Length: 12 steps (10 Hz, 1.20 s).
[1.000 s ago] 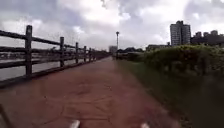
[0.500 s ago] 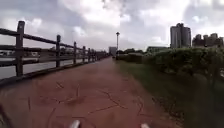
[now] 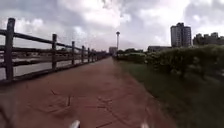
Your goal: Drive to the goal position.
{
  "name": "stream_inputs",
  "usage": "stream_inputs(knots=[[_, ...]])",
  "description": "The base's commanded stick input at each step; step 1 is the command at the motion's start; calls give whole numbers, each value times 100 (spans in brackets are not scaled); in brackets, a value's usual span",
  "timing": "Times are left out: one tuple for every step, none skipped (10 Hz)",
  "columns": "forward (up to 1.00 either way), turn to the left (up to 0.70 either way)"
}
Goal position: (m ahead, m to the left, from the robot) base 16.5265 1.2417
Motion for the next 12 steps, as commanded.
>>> stream_inputs(knots=[[70,0],[70,0],[70,0],[70,0],[70,0],[70,0],[70,0],[70,0],[70,0],[70,0],[70,0],[70,0]])
